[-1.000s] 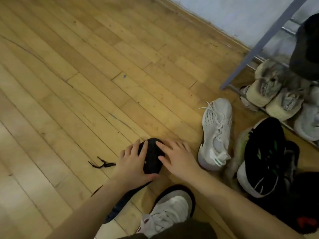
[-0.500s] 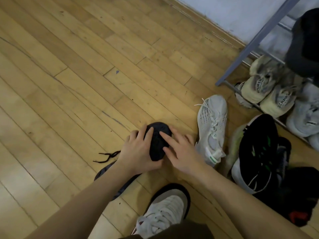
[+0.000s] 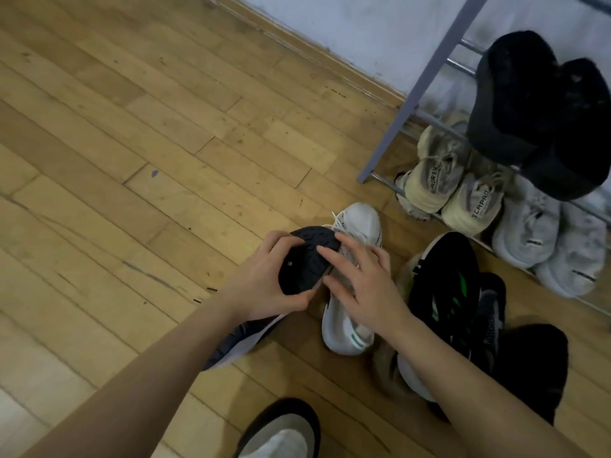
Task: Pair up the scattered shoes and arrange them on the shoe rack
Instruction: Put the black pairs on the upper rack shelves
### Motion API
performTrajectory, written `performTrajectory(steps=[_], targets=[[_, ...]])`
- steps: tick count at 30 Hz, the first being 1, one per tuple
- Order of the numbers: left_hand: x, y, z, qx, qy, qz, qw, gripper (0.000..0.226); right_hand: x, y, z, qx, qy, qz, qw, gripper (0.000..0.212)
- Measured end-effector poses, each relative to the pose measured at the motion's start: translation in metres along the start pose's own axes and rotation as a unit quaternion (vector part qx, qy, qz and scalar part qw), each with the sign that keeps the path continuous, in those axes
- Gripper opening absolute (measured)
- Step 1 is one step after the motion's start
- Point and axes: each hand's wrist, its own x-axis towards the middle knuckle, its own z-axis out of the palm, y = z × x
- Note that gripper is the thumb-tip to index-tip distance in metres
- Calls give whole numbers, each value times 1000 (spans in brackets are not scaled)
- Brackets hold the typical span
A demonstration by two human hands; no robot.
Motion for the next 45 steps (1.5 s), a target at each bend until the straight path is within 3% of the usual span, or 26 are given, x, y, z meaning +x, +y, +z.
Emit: performTrajectory(steps=[4,7,11,16,21,25,30,36,39,42,45], targets=[[9,-6,-1,22,-9,-41,999,55,19,1,13,24,10,29,999,39],[11,-12,-9,145,85,-23,986,48,44,-6,21,51,20,51,997,40],[7,-22,-25,174,174,-37,969,40,69,-15,25,94,42,57,993,41],[-7,-43,-30,264,123,-57,955,53,71,-19,38,43,-16,94,994,48],[-8,-62,-37,218,32,-175,960,78,77,-28,49,90,-77,112,987,56],[-8,-76,-30,284,-63,-183,939,102,82,-43,55,135,-108,140,975,57],[-6,-64,-21,267,37,-165,949,82,82,-48,48,151,-93,152,972,53],[-5,-35,1,266,-50,-179,946,87,63,-29,28,129,-98,147,976,51],[-12,-26,16,215,-54,-178,959,83,45,-23,30,94,-120,141,978,52],[-19,-22,30,122,9,-211,970,68,37,-21,32,55,-126,111,984,52],[-10,-23,36,119,63,-275,952,60,38,-22,33,52,-118,111,985,53]])
